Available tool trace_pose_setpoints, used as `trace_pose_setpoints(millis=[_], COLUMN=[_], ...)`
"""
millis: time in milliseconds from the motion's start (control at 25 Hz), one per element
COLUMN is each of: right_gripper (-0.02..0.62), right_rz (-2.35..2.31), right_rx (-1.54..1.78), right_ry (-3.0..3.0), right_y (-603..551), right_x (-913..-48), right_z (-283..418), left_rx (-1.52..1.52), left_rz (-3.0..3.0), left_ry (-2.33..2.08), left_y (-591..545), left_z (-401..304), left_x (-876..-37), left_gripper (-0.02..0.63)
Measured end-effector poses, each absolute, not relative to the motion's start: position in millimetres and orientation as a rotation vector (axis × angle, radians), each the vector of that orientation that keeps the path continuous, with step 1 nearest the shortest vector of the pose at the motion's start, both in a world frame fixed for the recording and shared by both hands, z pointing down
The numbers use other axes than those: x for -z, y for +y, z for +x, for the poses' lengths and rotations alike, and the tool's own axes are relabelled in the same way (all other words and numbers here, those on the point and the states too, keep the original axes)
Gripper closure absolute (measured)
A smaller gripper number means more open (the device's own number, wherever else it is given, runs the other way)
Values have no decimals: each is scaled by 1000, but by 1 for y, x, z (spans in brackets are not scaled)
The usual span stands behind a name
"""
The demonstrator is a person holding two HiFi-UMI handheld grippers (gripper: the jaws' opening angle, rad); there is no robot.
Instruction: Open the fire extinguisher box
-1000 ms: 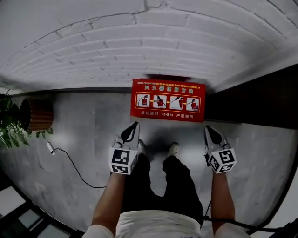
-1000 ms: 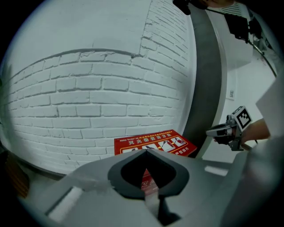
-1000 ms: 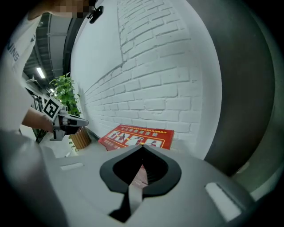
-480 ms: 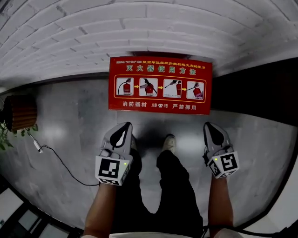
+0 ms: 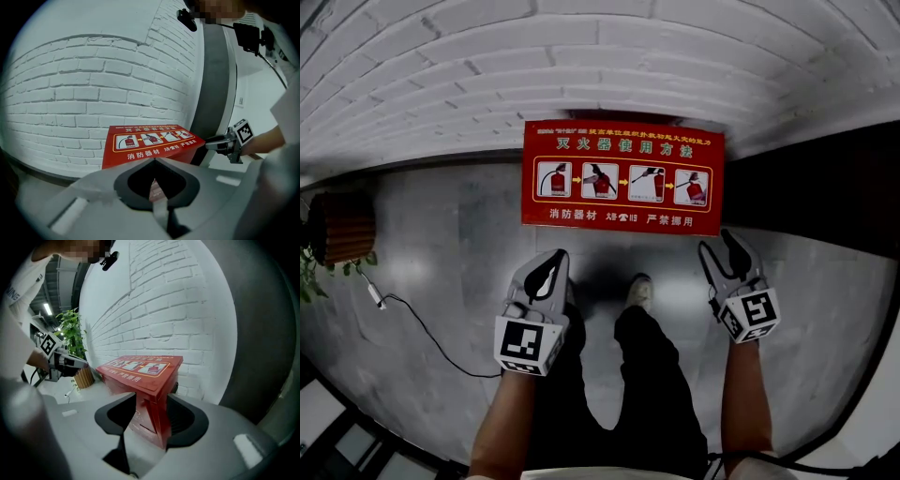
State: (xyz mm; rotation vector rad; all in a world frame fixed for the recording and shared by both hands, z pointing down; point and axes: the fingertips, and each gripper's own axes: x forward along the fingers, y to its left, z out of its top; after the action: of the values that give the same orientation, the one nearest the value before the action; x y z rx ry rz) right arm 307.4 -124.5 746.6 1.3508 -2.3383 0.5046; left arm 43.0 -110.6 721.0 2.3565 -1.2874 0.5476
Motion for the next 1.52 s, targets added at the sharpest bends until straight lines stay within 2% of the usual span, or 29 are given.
trace_pose_setpoints(millis=[120, 360, 840, 1200, 1520], right_gripper=[415, 422, 431, 437, 439], right_rz=[1316, 1341, 1491, 1570, 1671], right_rx=[-479, -500, -433, -465, -473], right_ry=[-2361, -2381, -2452, -2453, -2453], right_y=[-126, -128, -149, -215, -283], right_x=[-751, -748, -652, -578, -553], right_z=[303, 302, 302, 306, 313], left_rx=[-548, -550, -515, -475, -395], left_rz=[2365, 2361, 2367, 2364, 2323], left_ry=[-1291, -1289, -1301, -1358, -1445], left_y=[-108, -111, -121, -133, -143], left_z=[43, 40, 34, 19, 9], left_x=[-723, -726, -699, -644, -619], left_gripper=[600, 600, 600, 600, 600])
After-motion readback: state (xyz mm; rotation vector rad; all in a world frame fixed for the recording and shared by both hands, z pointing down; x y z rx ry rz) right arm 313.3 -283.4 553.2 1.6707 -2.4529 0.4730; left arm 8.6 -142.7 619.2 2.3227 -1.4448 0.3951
